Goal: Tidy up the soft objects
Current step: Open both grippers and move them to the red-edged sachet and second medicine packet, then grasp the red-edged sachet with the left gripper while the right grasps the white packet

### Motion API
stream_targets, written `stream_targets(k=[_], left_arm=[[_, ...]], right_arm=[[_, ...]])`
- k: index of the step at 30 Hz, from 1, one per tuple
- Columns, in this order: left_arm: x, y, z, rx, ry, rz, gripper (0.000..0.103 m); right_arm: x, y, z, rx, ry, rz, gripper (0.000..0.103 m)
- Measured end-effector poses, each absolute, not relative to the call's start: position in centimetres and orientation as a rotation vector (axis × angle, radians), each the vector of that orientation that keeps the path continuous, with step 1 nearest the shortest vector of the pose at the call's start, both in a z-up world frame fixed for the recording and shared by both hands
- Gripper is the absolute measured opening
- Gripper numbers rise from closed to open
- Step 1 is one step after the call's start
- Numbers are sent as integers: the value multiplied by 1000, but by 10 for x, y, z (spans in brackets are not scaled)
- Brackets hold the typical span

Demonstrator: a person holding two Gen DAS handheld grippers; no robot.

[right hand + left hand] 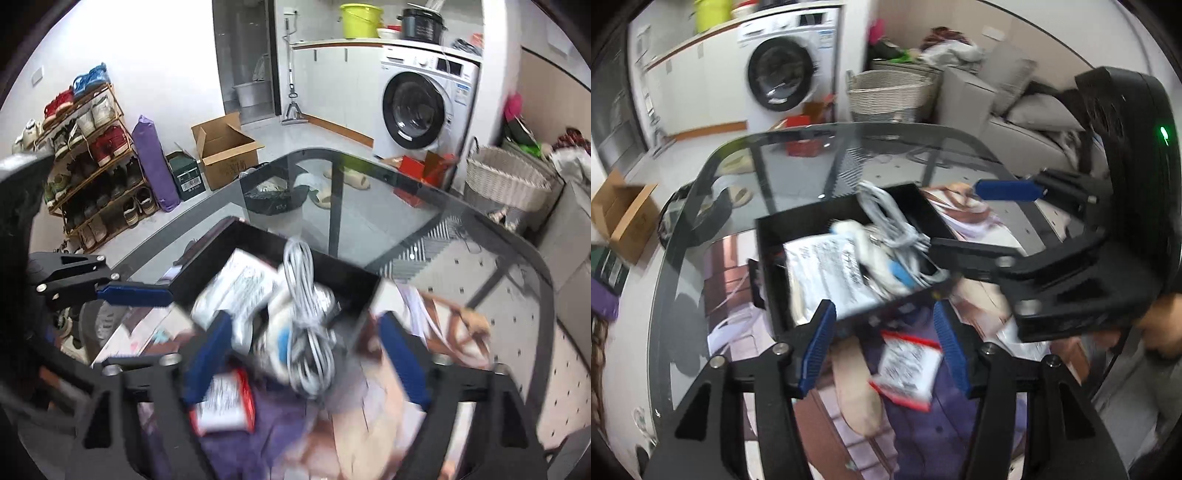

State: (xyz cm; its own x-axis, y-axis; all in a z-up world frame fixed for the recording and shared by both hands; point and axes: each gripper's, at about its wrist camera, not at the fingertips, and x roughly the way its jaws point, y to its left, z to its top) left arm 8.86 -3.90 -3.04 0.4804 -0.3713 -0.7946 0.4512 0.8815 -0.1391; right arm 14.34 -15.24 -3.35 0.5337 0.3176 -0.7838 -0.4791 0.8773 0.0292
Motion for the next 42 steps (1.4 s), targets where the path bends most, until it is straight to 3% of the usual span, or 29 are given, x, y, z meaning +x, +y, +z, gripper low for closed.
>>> stream_targets(k=[2,4,12,16,17,21,22,29,35,42], left_arm=[[78,-45,-35,131,939,-523,59],[67,-54,-49,183,958,-534,68],[65,-82,-85,294,1029,-537,69],[70,-90,-98,294,1074,-540,69],[72,-91,-101,303,1071,-518,68],[76,-81,-98,297,1049,-483,42],[78,-73,-97,267,1060,-483,41],[73,-43,-99,236,1080,-450,41],[65,-27,-96,235,1080,-415,41],[63,-30,-95,250,1080,-416,42]], right_arm=[[128,-168,-40,-180,965,485,92],[112,-183,-55,-178,1050,494,92],[71,-243,-116,-165,1315,393,92],[61,-240,-131,-171,1354,426,93],[57,-232,-132,-224,1326,424,93],[45,-203,-135,-303,1291,475,92],[43,-194,-136,-321,1280,489,92],[46,-146,-139,-403,1230,559,92],[53,-159,-106,-229,1225,552,93],[40,-197,-127,22,1516,534,93]])
